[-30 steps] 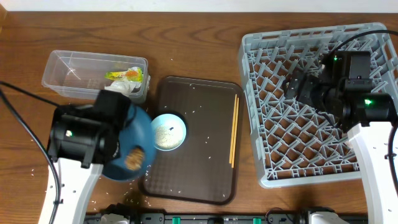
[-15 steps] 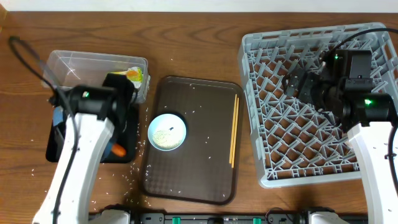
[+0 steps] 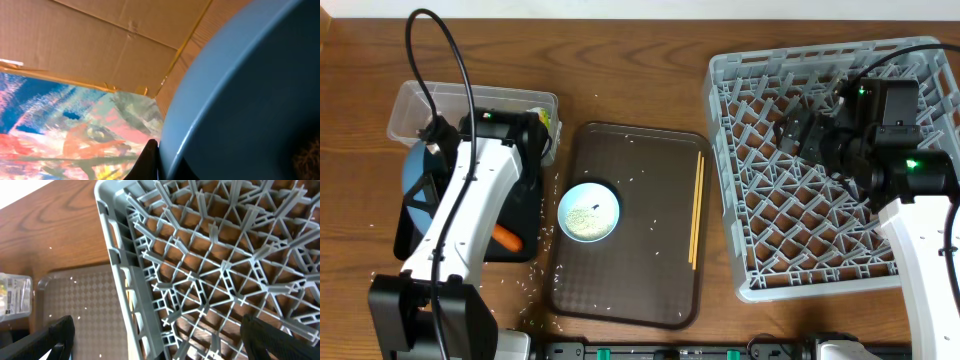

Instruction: Sort waste into correct bins and load items into the dishwasher rack

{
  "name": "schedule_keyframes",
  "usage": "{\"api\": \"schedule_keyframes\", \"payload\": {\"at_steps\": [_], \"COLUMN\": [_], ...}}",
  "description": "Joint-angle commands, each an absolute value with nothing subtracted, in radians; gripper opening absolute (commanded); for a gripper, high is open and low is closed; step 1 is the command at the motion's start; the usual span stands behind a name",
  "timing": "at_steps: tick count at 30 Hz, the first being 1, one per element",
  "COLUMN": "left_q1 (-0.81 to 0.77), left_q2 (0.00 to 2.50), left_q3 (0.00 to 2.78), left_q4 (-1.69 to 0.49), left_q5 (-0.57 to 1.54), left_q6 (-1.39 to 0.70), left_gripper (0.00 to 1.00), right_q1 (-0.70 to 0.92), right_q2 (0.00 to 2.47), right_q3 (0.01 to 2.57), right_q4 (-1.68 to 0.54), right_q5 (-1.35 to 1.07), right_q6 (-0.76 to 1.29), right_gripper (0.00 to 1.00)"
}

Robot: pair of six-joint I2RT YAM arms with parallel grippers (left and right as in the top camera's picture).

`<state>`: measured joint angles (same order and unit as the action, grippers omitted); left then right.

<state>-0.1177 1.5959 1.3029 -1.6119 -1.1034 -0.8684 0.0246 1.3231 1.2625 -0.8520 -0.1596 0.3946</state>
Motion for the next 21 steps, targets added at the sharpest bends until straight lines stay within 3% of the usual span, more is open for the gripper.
{"api": "schedule_keyframes", "payload": {"at_steps": [1, 15, 21], "left_q1": [-0.101, -0.042, -0.034], "left_q2": [1.585, 1.589, 1.592], "left_q3": [1.309, 1.307, 1.314], "left_q4": [-1.688, -1.500, -1.438], "left_q5": [-1.182, -1.205, -1.195], "left_q6": [-0.898, -0.817, -0.561], "left_gripper": [0.06, 0.06, 0.06], "right_q1": [0.034, 0.034, 0.034], "right_q2": [1.329, 1.329, 1.329], "right_q3": [1.262, 1.262, 1.262], "right_q4": [-0.839, -0.841, -0.845], "right_q5": [-0.154, -0.154, -0.154], "right_q6": [0.404, 0.403, 0.403], "right_gripper": [0.99, 0.99, 0.99]}}
